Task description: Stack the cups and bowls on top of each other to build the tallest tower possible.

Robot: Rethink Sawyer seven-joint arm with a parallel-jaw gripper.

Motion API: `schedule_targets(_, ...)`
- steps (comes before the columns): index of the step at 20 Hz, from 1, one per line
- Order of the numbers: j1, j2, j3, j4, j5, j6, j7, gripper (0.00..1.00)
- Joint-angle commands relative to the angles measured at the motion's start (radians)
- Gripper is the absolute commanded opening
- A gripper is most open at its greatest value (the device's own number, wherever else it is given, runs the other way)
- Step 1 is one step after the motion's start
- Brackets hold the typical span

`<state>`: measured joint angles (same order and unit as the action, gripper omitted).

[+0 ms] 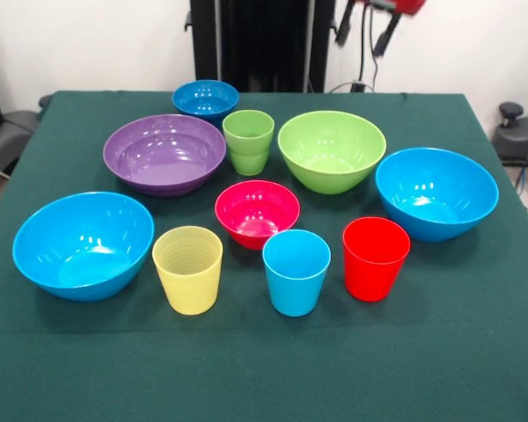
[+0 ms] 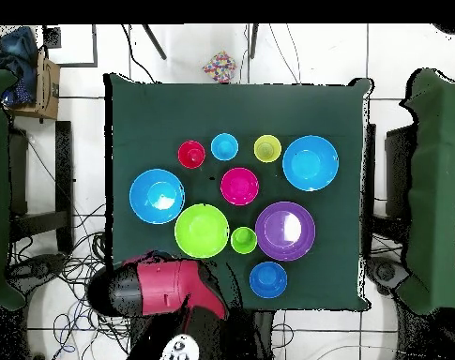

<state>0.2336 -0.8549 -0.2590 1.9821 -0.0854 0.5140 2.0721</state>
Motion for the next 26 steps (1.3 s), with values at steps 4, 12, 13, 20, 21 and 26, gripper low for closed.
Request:
schedule_targets(4, -0.055, -0.127, 0.169, -0.100, -0.010, 0.334, -0.172, 1.00)
schedule_targets(12, -0.211, -0.105, 0.401, -0.082, -0.116, 0.312, -0.464, 1.00)
schedule_targets(13, -0.226, -0.102, 0.420, -0.074, -0.125, 0.308, -0.470, 1.00)
schedule_targets(20, -0.313, -0.013, 0.530, -0.094, -0.226, 0.231, -0.525, 1.00)
schedule_targets(21, -0.328, 0.003, 0.554, -0.098, -0.237, 0.248, -0.555, 1.00)
schedule_targets(26, -0.362, 0.025, 0.603, -0.096, -0.304, 0.252, -0.568, 1.00)
